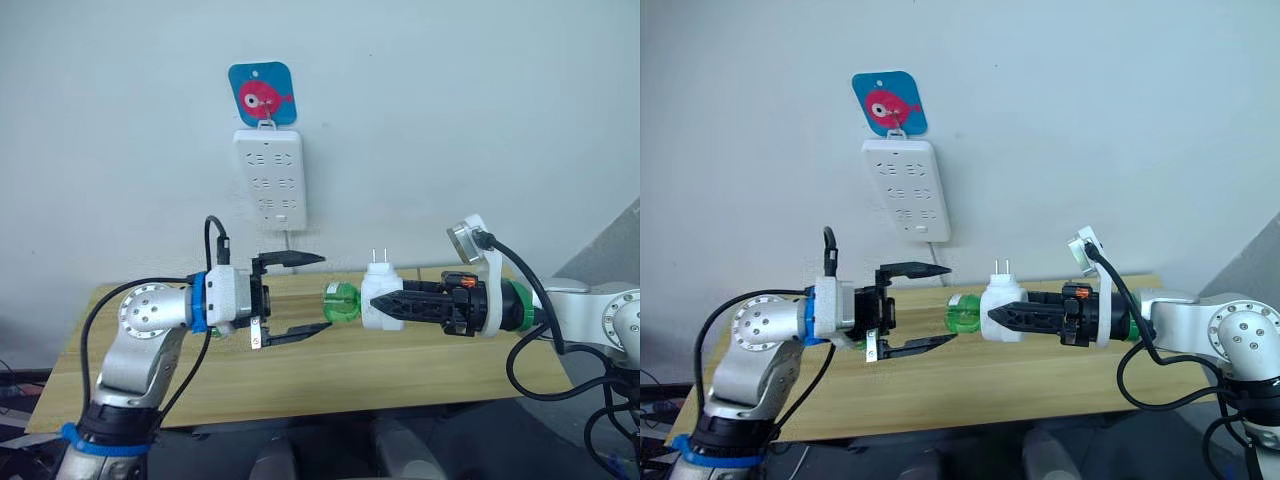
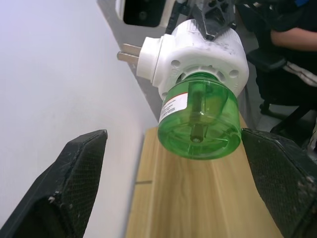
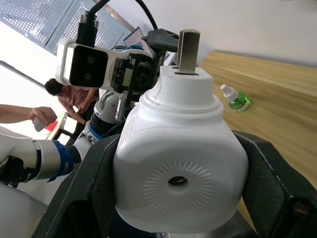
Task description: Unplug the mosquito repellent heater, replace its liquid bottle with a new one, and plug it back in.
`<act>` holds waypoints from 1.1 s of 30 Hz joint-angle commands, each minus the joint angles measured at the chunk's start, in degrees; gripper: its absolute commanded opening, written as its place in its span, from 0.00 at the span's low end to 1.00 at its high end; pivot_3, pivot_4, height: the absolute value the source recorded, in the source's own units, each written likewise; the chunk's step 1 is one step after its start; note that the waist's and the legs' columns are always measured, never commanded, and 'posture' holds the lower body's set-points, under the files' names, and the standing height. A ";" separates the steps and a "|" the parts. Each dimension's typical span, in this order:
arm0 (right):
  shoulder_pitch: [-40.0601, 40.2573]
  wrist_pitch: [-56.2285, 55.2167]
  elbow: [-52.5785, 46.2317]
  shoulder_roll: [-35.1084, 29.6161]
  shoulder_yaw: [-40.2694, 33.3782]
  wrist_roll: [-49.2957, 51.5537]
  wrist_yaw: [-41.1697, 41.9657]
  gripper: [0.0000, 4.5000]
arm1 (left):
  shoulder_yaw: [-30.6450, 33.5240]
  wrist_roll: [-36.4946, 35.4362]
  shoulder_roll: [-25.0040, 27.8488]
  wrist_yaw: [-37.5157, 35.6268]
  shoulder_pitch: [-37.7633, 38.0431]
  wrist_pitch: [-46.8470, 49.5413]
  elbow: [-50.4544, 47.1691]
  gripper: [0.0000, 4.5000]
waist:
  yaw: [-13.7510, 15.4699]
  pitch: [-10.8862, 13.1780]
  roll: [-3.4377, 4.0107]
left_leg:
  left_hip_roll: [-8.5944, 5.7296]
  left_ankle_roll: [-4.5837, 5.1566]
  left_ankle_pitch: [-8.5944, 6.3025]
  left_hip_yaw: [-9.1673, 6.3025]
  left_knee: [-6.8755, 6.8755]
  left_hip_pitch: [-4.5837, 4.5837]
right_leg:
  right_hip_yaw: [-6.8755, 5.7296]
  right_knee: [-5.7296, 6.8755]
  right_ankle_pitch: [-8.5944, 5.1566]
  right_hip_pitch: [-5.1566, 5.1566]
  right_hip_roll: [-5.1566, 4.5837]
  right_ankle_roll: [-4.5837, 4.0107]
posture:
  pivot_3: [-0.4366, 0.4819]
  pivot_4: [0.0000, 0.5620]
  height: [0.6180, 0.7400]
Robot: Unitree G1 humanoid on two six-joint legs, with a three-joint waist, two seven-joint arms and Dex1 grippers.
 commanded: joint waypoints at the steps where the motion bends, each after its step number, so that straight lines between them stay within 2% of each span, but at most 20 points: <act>1: -1.47 -0.24 -0.49 0.14 -1.25 1.13 0.30 0.67 | -1.15 0.87 -0.85 -1.08 -1.25 -5.09 1.09 1.00 | -0.10 -0.01 0.01 | 0.01 0.00 0.00 0.00 -0.02 0.00 | -0.01 0.00 0.00 -0.01 0.00 0.00 | 0.29 0.18 0.87; 13: -1.30 -0.35 -1.01 0.31 -1.16 1.49 -0.10 0.67 | -3.82 0.84 -2.23 -0.46 -1.97 -7.66 2.63 1.00 | -0.19 -0.01 0.01 | 0.01 0.00 0.00 -0.02 0.02 0.01 | -0.01 0.02 0.00 0.01 0.00 0.00 | 0.28 0.18 0.87; 16: -1.44 -0.31 -0.96 0.45 -1.02 1.44 -0.11 0.67 | -4.31 0.63 -2.40 -0.51 -2.31 -7.47 2.72 0.86 | -0.20 -0.01 0.01 | 0.02 0.00 0.00 -0.03 0.00 0.01 | -0.02 0.02 0.00 0.00 0.00 0.00 | 0.28 0.18 0.87; 21: -1.56 -0.22 -0.98 0.51 -0.93 1.46 -0.08 0.67 | -5.13 0.16 -2.82 0.24 -2.63 -6.09 1.31 0.52 | -0.20 -0.01 0.01 | 0.01 0.00 0.00 -0.03 0.01 0.00 | -0.02 0.02 0.00 0.01 0.00 0.00 | 0.28 0.18 0.87; 23: -1.66 -0.16 -0.91 0.53 -0.91 1.46 -0.11 0.67 | -5.08 -0.02 -2.46 0.08 -2.78 -5.57 1.02 0.50 | -0.22 -0.01 0.01 | 0.01 0.00 0.00 -0.03 0.01 0.01 | -0.02 0.02 0.00 0.01 0.00 0.00 | 0.28 0.18 0.87; 25: -1.89 -0.02 -0.85 0.51 -0.87 1.30 0.03 0.67 | -4.20 -2.23 -0.73 1.86 -4.19 1.71 -0.30 0.50 | -0.22 -0.01 0.00 | 0.02 0.00 0.00 -0.03 0.01 0.02 | -0.02 0.03 0.00 0.01 0.01 0.00 | 0.28 0.18 0.87; 29: -2.21 0.76 -1.10 -0.08 -0.95 0.33 1.41 0.67 | -3.93 -9.92 6.29 5.11 -8.88 26.85 -3.29 0.50 | -0.27 -0.01 0.00 | 0.01 0.00 0.00 -0.08 0.03 0.00 | -0.06 0.08 -0.01 0.00 0.02 0.01 | 0.29 0.18 0.87; 33: -2.64 1.89 -2.52 -0.53 -0.64 -1.97 4.40 0.67 | -3.40 -29.25 14.48 4.69 -19.37 61.17 -0.09 0.50 | -0.29 0.01 -0.02 | 0.01 0.01 0.00 -0.16 0.00 0.00 | -0.15 0.11 -0.02 -0.01 0.03 0.01 | 0.30 0.18 0.87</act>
